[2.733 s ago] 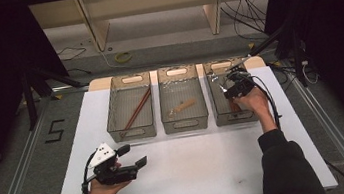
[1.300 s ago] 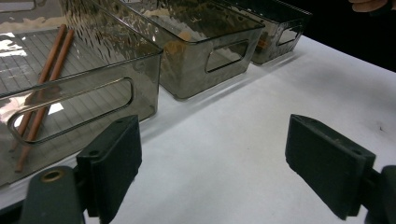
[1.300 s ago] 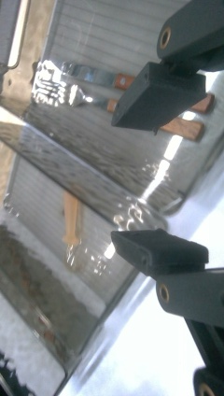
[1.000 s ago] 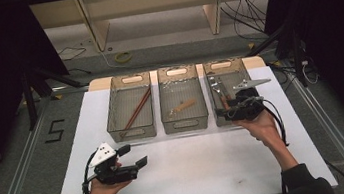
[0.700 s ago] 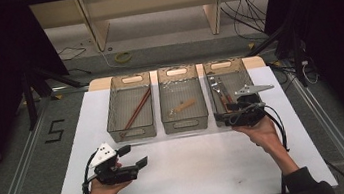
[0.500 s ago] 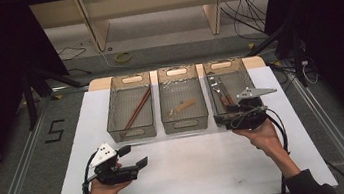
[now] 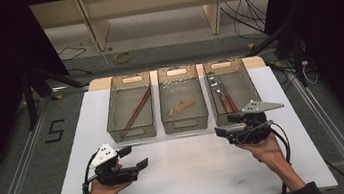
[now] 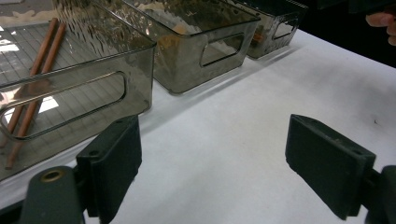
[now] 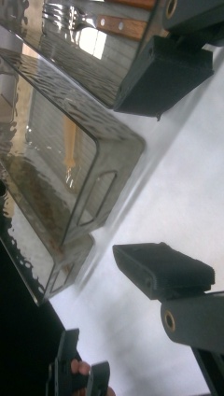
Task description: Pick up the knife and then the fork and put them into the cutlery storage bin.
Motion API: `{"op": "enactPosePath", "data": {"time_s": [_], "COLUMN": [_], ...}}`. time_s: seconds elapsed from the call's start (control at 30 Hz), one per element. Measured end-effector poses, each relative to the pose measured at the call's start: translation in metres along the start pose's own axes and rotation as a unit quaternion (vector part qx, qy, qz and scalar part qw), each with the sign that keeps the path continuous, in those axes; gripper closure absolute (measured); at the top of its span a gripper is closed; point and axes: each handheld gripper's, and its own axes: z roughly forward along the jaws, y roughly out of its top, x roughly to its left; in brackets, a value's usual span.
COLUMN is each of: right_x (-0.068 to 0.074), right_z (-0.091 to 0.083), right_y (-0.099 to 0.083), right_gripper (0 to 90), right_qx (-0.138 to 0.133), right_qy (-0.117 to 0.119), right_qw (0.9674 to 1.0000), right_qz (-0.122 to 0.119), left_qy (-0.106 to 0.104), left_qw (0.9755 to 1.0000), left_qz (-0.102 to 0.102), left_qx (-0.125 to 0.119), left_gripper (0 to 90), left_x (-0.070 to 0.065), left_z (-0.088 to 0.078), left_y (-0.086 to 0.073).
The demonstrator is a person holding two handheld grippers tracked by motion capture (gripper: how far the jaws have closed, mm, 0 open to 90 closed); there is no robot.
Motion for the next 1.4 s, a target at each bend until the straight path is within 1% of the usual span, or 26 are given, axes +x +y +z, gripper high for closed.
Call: {"op": "enactPosePath", "data": {"time_s": [0.13,0.2,0.27,0.37,0.53,0.67,0.83,0.87,0.97,1.2,1.27,1.4], "right_x": [0.004,0.006,0.008,0.011,0.015,0.016,0.016,0.016,0.017,0.017,0.018,0.019], "right_z": [-0.005,-0.007,-0.01,-0.013,-0.017,-0.02,-0.023,-0.023,-0.024,-0.024,-0.025,-0.027], "right_y": [-0.01,-0.015,-0.02,-0.027,-0.034,-0.039,-0.043,-0.044,-0.046,-0.053,-0.054,-0.058], "right_gripper": [25.5,25.0,24.6,24.4,24.0,23.7,22.7,22.6,22.1,21.1,21.2,21.2], "right_qx": [0.0,-0.001,-0.004,-0.006,-0.013,-0.018,-0.02,-0.022,-0.025,-0.022,-0.023,-0.022], "right_qy": [0.002,0.006,0.009,0.008,0.008,0.007,0.009,0.008,0.006,0.005,0.007,0.006], "right_qw": [1.0,1.0,1.0,0.9999,0.9999,0.9998,0.9997,0.9997,0.9996,0.9996,0.9997,0.9997], "right_qz": [-0.002,0.002,0.001,-0.003,-0.004,-0.009,-0.007,-0.011,-0.011,-0.015,-0.011,-0.01], "left_qy": [-0.001,-0.002,-0.006,-0.006,-0.008,-0.008,-0.009,-0.009,-0.01,-0.01,-0.01,-0.012], "left_qw": [1.0,1.0,1.0,0.9999,1.0,0.9999,0.9999,0.9999,0.9999,0.9999,0.9999,0.9999], "left_qz": [0.0,0.0,-0.005,-0.009,-0.006,-0.007,-0.007,-0.007,-0.006,-0.005,-0.005,-0.005], "left_qx": [0.0,0.001,0.001,-0.002,0.0,0.0,0.001,0.001,0.002,0.003,0.003,0.005], "left_gripper": [17.9,17.9,17.9,17.9,17.9,17.9,17.9,17.9,17.9,17.8,17.8,17.8], "left_x": [0.0,0.0,0.0,0.001,0.0,0.0,0.0,0.0,0.0,0.0,0.0,0.0], "left_z": [0.001,0.001,0.0,0.0,0.0,0.0,0.0,0.001,0.001,0.001,0.001,0.0], "left_y": [0.0,0.0,0.0,0.0,0.0,0.0,0.0,0.0,0.0,0.0,0.0,-0.001]}}
